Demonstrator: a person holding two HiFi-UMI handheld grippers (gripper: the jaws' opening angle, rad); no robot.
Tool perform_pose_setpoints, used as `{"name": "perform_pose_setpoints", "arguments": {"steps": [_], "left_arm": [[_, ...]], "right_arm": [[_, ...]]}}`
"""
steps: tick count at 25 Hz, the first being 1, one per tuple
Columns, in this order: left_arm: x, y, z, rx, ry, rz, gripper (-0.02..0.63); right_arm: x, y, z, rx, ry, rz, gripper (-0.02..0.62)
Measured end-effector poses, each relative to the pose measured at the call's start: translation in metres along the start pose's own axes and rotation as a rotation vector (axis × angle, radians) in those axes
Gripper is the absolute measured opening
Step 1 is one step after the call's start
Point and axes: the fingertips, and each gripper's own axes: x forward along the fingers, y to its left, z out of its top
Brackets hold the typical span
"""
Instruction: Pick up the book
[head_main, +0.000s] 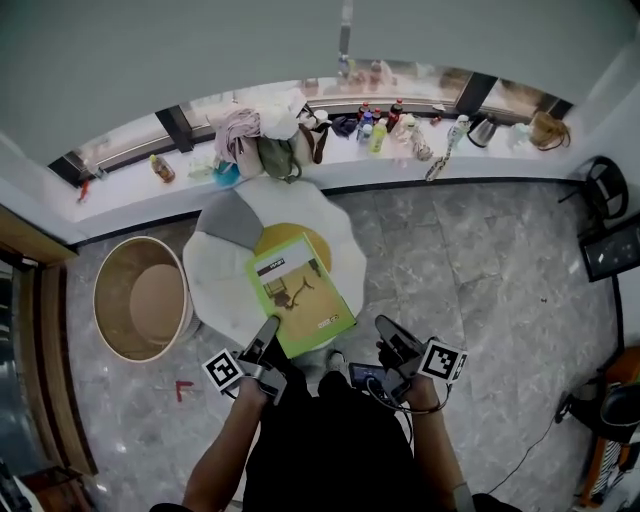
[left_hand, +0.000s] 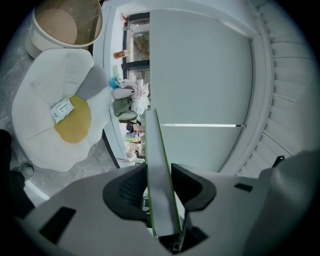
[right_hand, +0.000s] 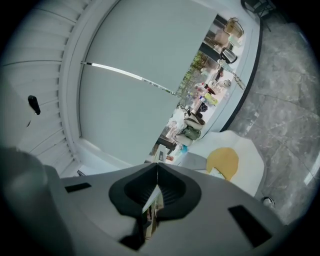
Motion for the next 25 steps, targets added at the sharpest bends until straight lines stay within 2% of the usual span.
{"name": "perform_pose_setpoints", "arguments": {"steps": [5, 12, 21, 25], "left_arm": [[-0.017, 0.001, -0.019, -0.027, -0.063, -0.001, 0.158], [-0.038, 0.0, -0.031, 0.0, -0.128, 0.021, 0.159], [-0.065, -0.005, -0.025, 0.01, -0.149, 0.007, 0.158], [-0.097, -0.011, -0.016, 0.0, -0.143, -0.008, 0.158]], "right_arm": [[-0.011, -0.011, -0.01, 0.052, 0.034, 0.05, 0.017], [-0.012, -0.015, -0.02, 0.07, 0.089, 0.107, 0.018], [-0.001, 0.0, -0.046, 0.109, 0.086, 0.13, 0.018], [0.004, 0.019, -0.079, 0.127, 0.076, 0.121, 0.018]]}}
